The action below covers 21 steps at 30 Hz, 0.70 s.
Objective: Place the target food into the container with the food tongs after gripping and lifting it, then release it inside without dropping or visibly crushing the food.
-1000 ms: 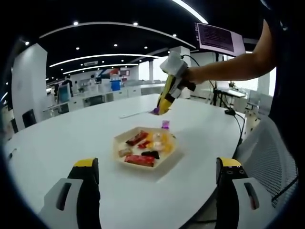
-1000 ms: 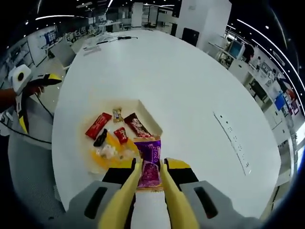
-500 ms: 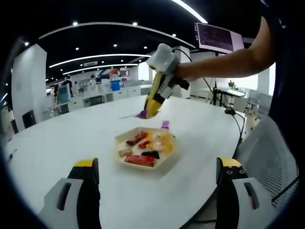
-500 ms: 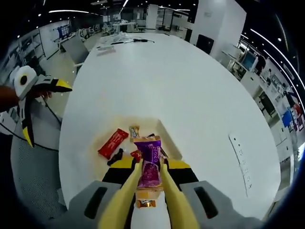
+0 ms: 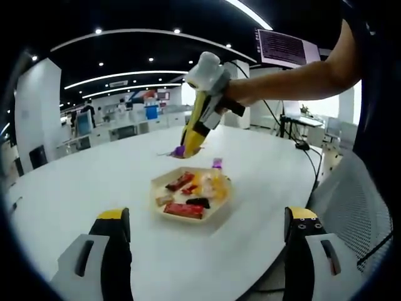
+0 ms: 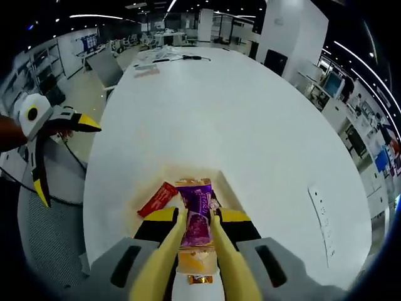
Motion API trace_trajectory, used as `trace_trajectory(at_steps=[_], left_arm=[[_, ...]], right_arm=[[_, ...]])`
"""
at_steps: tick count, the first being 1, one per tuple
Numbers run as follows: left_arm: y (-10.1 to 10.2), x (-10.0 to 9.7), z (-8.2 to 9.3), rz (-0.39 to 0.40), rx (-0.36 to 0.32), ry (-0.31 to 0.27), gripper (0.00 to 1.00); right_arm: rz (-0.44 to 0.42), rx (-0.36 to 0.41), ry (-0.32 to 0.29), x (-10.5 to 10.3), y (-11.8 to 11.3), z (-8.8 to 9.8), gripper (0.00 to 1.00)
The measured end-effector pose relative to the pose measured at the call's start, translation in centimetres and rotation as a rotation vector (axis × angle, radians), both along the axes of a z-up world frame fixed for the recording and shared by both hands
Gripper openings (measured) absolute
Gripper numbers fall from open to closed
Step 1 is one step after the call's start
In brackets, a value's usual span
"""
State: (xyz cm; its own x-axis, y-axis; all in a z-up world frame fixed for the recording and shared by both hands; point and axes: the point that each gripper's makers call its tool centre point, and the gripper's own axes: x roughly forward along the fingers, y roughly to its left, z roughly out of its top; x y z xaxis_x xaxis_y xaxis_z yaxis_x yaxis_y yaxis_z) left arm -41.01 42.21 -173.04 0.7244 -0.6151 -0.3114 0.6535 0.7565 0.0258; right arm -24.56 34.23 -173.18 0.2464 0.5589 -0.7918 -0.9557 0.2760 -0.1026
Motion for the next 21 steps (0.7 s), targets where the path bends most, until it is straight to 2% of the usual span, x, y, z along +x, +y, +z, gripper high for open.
trace_trajectory(at_steps=[5,9,21], left_arm=[[0.05,0.02,0.03,0.001,0.000,-0.003,0.99],[0.06,0.03,0.03,0.001,-0.001,-0.004,0.99],[0.07,0.05,0.08,0.004,0.001,-0.006,0.99]], right_arm=[[0.003,0.001,-0.006,0.15,-0.10,-0.07,0.23],[0.003,0.032,-0.007,0.16,0.17,0.35,0.25],[-0.004,0.037,-0.015,0.41,-0.23,0.69,0.26]])
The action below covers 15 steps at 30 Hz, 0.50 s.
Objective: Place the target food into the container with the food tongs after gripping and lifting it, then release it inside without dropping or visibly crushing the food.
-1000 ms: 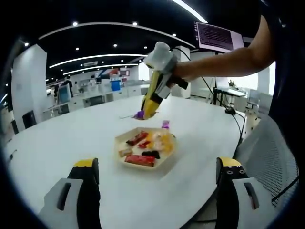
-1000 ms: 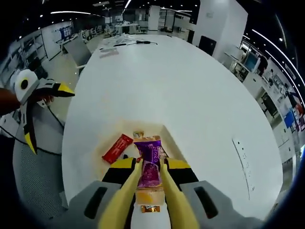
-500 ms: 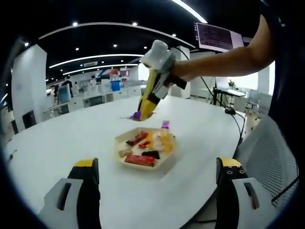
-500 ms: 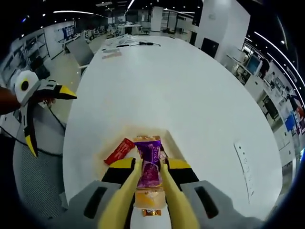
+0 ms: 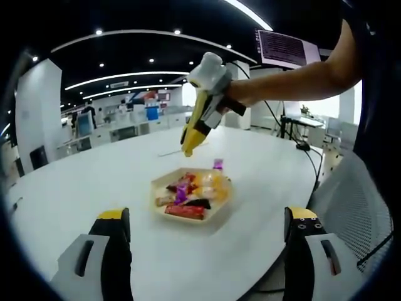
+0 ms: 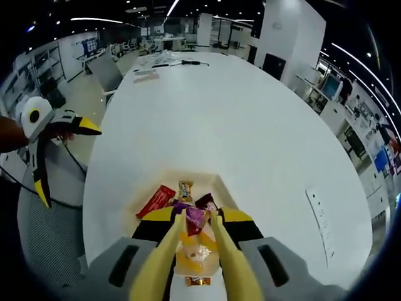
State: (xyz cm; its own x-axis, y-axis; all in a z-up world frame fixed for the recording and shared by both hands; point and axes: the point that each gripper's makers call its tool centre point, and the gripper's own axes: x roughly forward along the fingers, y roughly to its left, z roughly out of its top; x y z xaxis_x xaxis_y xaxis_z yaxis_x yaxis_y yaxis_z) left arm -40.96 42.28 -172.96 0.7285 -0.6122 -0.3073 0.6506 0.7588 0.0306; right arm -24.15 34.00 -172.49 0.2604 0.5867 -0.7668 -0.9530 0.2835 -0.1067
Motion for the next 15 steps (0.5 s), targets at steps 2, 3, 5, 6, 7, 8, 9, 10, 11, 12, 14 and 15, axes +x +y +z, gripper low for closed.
trace_trajectory(at_steps=[2,3,5,6,7,8,9,10,11,12,14,15], left_arm=[[0.0,0.0,0.0,0.000,0.000,0.000,0.99],[0.0,0.0,0.0,0.001,0.000,0.000,0.99],[0.0,0.0,0.0,0.000,0.001,0.000,0.99],[0.0,0.0,0.0,0.000,0.001,0.001,0.99],[0.0,0.0,0.0,0.001,0.001,0.001,0.99],[0.0,0.0,0.0,0.001,0.001,0.001,0.99],[0.0,0.0,0.0,0.001,0.002,0.002,0.99],[0.0,0.0,0.0,0.001,0.002,0.002,0.99],[0.0,0.0,-0.1,0.000,0.002,0.002,0.99],[0.0,0.0,-0.1,0.000,0.003,0.003,0.99],[0.0,0.0,-0.1,0.001,0.003,0.003,0.99],[0.0,0.0,-0.1,0.002,0.004,0.003,0.99]], right_arm=[[0.003,0.007,-0.002,0.0,0.0,0.1,0.26],[0.002,0.008,-0.001,0.1,-0.1,0.1,0.26],[0.001,0.014,-0.002,0.1,-0.3,0.2,0.26],[0.000,0.014,-0.004,0.2,-0.4,0.2,0.26],[-0.002,0.015,0.000,0.2,-0.5,0.2,0.26],[-0.003,0.018,-0.001,0.2,-0.6,0.2,0.26],[-0.004,0.022,-0.002,0.2,-0.8,0.3,0.26],[-0.003,0.025,-0.002,0.2,-0.8,0.4,0.26],[0.000,0.030,-0.003,0.3,-0.9,0.5,0.26],[-0.002,0.035,-0.009,0.4,-1.1,0.7,0.26],[-0.002,0.036,-0.014,0.6,-1.6,0.8,0.26],[-0.003,0.042,-0.017,0.7,-1.7,0.9,0.26]])
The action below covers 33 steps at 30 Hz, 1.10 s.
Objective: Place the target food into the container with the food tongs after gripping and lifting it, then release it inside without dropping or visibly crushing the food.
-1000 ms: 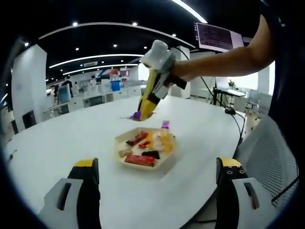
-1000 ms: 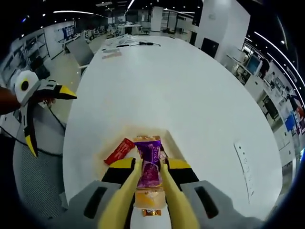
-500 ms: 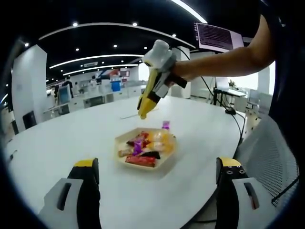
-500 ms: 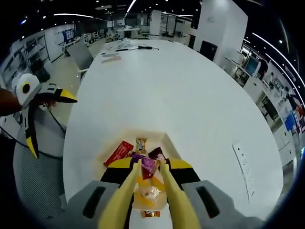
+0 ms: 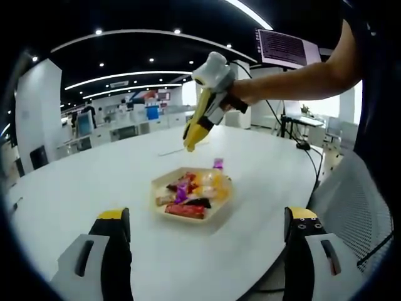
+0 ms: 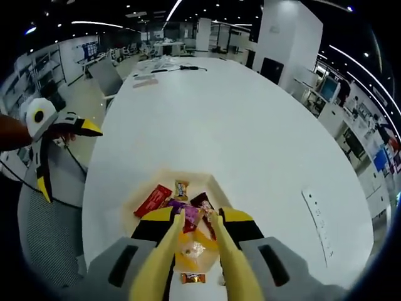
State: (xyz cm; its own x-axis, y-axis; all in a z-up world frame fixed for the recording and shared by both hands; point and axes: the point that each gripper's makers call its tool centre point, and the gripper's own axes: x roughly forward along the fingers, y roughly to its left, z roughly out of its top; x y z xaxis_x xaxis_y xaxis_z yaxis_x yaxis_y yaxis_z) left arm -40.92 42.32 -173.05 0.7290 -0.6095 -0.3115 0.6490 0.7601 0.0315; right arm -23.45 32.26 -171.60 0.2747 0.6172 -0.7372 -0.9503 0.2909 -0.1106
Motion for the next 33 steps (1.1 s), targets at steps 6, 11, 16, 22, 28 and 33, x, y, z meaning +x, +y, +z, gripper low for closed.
trace_trajectory(at_steps=[6,11,16,22,28,33], left_arm=[[0.0,0.0,-0.1,-0.001,0.001,0.003,0.99],[-0.1,0.0,0.0,-0.003,-0.006,0.003,0.99],[-0.1,0.0,-0.1,-0.004,-0.001,0.006,0.99],[-0.1,0.0,-0.1,-0.006,-0.001,0.008,0.99],[-0.2,-0.1,-0.3,-0.009,0.003,0.014,0.99],[-0.2,-0.2,-0.4,-0.013,0.009,0.020,0.99]], right_arm=[[0.000,0.018,-0.006,0.2,-1.4,0.6,0.27],[-0.019,0.019,-0.010,0.7,-3.2,0.4,0.27],[-0.022,0.020,-0.018,0.7,-5.0,0.0,0.27],[-0.054,0.018,-0.020,1.2,-7.5,-0.3,0.27],[-0.088,0.024,-0.026,1.8,-9.7,-0.3,0.28],[-0.098,0.022,-0.031,1.9,-11.2,-0.3,0.28]])
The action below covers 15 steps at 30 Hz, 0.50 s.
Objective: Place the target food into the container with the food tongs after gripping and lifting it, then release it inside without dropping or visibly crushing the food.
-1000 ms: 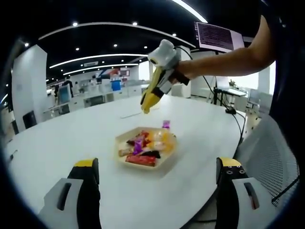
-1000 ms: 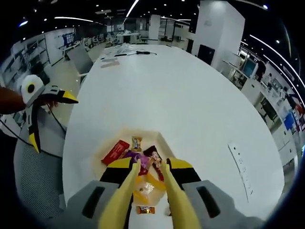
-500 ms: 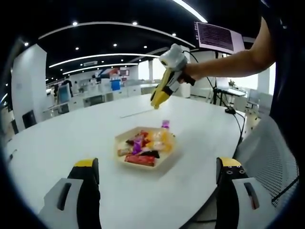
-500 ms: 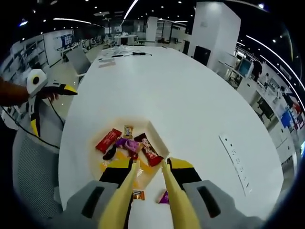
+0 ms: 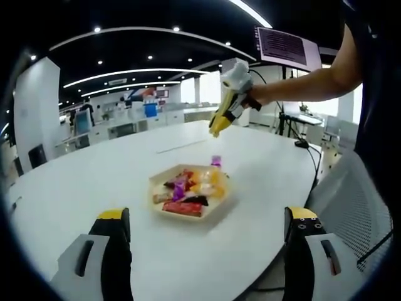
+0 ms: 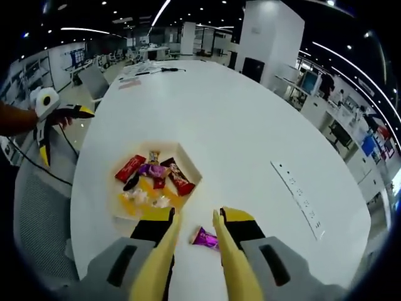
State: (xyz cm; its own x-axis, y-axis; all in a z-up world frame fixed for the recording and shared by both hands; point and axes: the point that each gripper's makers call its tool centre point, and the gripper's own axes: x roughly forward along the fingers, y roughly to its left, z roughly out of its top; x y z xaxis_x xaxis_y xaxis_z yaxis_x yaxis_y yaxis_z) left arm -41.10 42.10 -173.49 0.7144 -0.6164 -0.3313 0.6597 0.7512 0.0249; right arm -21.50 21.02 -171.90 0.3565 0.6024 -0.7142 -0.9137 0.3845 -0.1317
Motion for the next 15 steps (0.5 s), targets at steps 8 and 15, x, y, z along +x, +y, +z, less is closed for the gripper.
trace_trajectory(at_steps=[8,15], left_arm=[[0.0,0.0,-0.1,-0.001,0.001,0.004,0.99],[0.0,0.0,-0.2,-0.003,0.003,0.011,0.99]], right_arm=[[0.006,0.001,-0.024,0.5,-1.8,0.2,0.28],[0.017,-0.012,-0.023,0.6,-3.0,-0.5,0.28]])
